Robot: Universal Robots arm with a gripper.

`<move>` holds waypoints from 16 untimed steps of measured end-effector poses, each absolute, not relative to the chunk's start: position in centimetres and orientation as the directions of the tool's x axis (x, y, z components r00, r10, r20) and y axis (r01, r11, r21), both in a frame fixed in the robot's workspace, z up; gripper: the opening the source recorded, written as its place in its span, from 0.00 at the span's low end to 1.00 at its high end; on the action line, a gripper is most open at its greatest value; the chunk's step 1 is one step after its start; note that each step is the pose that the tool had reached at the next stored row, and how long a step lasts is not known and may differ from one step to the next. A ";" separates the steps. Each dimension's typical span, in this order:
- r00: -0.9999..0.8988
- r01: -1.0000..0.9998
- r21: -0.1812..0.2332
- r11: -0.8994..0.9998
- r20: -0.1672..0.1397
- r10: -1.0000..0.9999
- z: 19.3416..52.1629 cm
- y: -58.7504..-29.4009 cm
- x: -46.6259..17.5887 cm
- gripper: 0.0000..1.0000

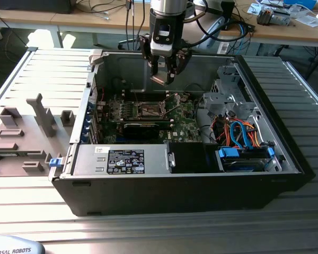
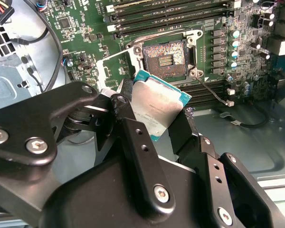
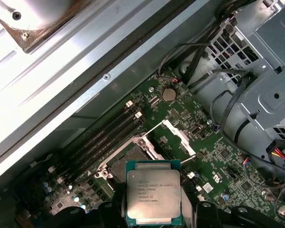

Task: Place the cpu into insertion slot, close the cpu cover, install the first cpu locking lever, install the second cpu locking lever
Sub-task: 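Place the cpu into insertion slot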

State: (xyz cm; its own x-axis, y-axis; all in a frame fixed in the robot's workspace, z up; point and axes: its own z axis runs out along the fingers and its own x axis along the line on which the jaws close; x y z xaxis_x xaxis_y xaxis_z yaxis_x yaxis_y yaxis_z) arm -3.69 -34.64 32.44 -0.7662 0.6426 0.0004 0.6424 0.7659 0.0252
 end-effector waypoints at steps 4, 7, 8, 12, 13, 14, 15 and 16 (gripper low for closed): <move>-0.763 0.646 0.025 0.763 0.000 0.646 32.4 -34.6 -3.7 0.54; -0.761 0.649 0.025 0.761 0.000 0.649 32.4 -34.6 -3.7 0.54; -0.761 0.649 0.025 0.760 0.000 0.649 32.4 -34.6 -3.7 0.54; -0.758 0.652 0.025 0.758 0.000 0.652 32.4 -34.6 -3.7 0.54; -0.758 0.653 0.025 0.757 0.000 0.653 32.4 -34.6 -3.7 0.54; -0.757 0.654 0.025 0.756 0.000 0.654 32.4 -34.6 -3.7 0.54; -0.756 0.654 0.025 0.756 0.000 0.655 32.4 -34.6 -3.7 0.54; -0.756 0.655 0.025 0.755 0.000 0.655 32.4 -34.6 -3.7 0.54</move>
State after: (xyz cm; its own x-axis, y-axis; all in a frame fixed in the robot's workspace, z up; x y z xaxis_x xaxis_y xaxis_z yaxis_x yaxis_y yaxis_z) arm -3.69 -34.63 32.43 -0.7556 0.6551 0.0005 0.6549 0.7553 0.0251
